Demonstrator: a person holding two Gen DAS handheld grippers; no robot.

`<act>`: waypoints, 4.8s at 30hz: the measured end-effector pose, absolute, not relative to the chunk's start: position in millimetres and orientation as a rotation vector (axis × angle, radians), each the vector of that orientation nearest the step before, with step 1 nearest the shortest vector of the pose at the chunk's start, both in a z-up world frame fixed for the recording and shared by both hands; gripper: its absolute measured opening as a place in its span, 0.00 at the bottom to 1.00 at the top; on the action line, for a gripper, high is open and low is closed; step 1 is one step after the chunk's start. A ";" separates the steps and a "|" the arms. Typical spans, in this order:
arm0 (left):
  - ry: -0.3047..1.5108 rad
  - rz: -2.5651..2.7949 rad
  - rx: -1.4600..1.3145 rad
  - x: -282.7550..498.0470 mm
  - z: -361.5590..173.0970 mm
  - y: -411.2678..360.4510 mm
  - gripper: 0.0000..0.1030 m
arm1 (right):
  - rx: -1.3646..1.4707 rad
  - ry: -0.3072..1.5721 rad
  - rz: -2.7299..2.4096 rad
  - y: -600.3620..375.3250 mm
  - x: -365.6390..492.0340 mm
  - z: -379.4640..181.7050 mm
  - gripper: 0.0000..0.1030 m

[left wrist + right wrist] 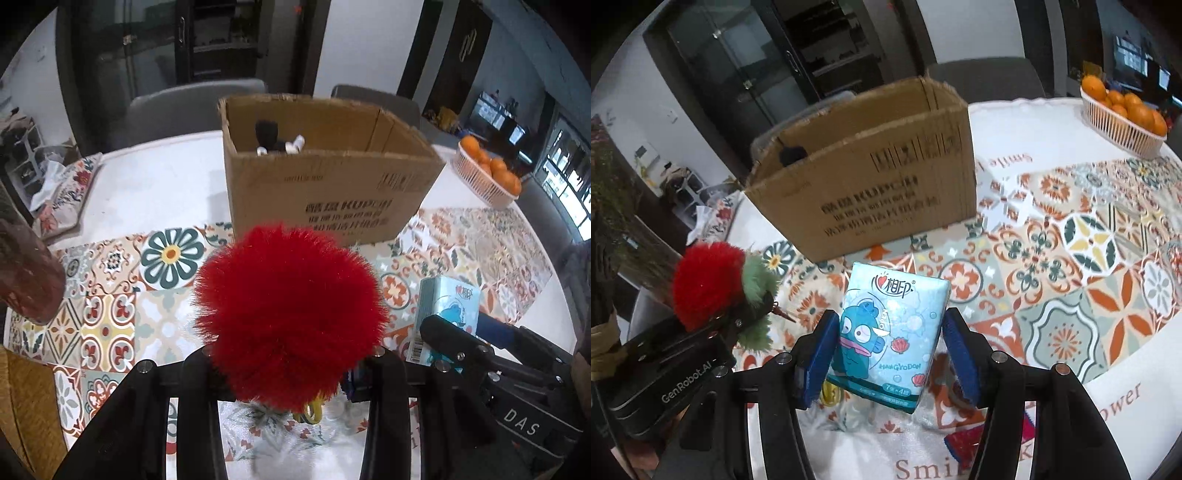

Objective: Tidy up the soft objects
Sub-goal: 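Carry the pompom with left tool while right tool carries tissues over the box, then lower pompom and tissue pack into the box and open both tools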

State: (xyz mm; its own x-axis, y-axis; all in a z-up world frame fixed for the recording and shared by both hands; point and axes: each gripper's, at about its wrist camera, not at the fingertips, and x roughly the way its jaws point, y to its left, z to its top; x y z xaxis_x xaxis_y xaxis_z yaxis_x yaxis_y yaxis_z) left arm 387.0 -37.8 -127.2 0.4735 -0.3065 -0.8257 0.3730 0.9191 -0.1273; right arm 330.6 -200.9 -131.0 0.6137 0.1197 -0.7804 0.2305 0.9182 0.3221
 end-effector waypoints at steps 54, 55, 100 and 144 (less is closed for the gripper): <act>0.657 -0.369 0.003 377.4 16.6 -75.4 0.36 | 0.376 0.558 0.047 -262.9 355.0 6.3 0.57; 0.655 -0.370 0.005 379.9 17.7 -77.0 0.37 | 0.377 0.558 0.049 -264.2 357.4 6.9 0.57; 0.904 -0.373 0.125 531.1 -59.9 -143.9 0.40 | 0.259 0.869 0.148 -282.8 521.8 -54.4 0.58; 0.840 -0.287 0.072 420.9 -19.1 -85.1 0.66 | 0.263 0.759 0.009 -253.3 390.3 -12.3 0.68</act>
